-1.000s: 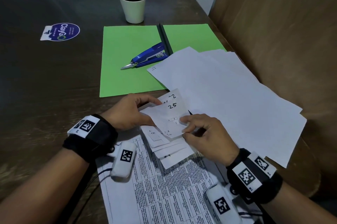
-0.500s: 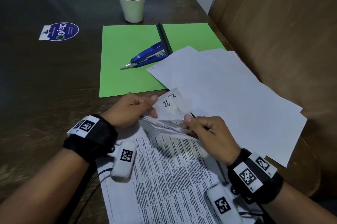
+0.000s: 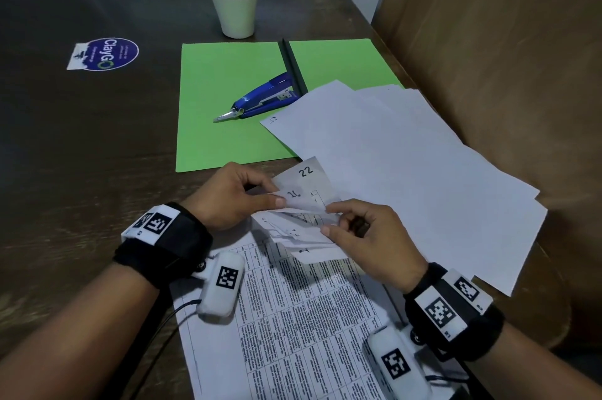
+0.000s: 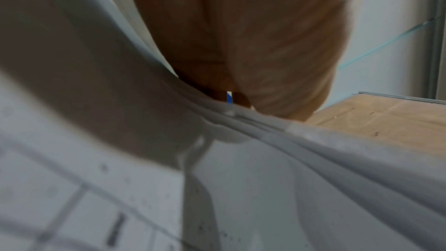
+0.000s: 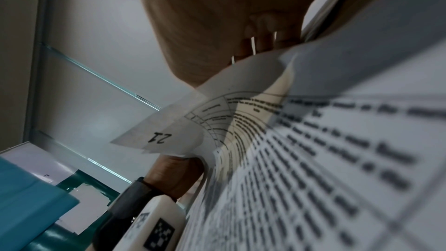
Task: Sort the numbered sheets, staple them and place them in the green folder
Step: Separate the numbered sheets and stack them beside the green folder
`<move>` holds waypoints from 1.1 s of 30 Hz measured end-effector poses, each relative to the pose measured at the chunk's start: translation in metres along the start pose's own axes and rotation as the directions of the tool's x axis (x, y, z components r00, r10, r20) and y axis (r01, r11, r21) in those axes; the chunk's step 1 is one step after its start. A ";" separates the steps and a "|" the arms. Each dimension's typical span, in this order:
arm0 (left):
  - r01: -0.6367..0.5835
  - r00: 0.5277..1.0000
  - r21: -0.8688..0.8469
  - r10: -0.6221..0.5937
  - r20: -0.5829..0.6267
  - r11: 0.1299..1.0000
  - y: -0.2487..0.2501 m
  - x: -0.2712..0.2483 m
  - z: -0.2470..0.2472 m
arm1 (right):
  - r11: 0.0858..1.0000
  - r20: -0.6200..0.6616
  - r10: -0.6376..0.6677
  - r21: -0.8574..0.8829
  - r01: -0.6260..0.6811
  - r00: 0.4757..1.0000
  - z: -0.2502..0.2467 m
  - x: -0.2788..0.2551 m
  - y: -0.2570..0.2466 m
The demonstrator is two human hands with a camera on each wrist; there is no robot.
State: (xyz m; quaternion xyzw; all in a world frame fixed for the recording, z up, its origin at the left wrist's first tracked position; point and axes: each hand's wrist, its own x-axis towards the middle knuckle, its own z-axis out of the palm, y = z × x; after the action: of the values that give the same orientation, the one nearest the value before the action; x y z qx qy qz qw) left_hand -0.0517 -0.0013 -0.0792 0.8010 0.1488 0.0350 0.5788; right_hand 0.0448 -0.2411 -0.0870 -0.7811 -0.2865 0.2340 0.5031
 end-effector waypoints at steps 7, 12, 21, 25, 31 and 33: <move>-0.044 0.997 -0.024 0.046 0.070 0.999 0.009 -0.005 -0.001 | 0.987 -0.070 -0.073 -0.148 0.062 0.995 -0.005 0.000 -0.001; 0.039 0.997 0.028 -0.041 0.072 0.999 0.006 -0.006 -0.004 | 0.968 0.030 -0.196 -0.155 0.198 0.980 -0.001 0.000 0.004; 0.142 0.990 -0.338 -0.135 0.046 0.930 0.009 -0.007 0.004 | 0.967 -0.131 -0.215 0.112 0.230 0.968 -0.004 -0.007 -0.015; 0.065 0.997 -0.316 -0.071 -0.009 0.947 0.009 -0.003 0.004 | 0.981 -0.164 -0.183 0.036 0.191 0.969 -0.004 -0.008 -0.015; 0.013 0.998 -0.357 -0.037 -0.058 0.934 0.006 -0.004 0.006 | 0.992 -0.218 -0.111 0.030 0.120 0.970 -0.003 -0.001 -0.005; 0.003 0.999 -0.307 -0.017 -0.043 0.952 0.008 -0.003 0.003 | 0.989 -0.208 -0.144 0.001 0.148 0.968 -0.002 0.000 -0.002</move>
State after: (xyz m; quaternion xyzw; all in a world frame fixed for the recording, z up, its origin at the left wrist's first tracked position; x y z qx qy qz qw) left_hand -0.0525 -0.0073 -0.0726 0.6997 0.1586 0.0731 0.6927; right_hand 0.0452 -0.2418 -0.0841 -0.7737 -0.2872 0.1163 0.5525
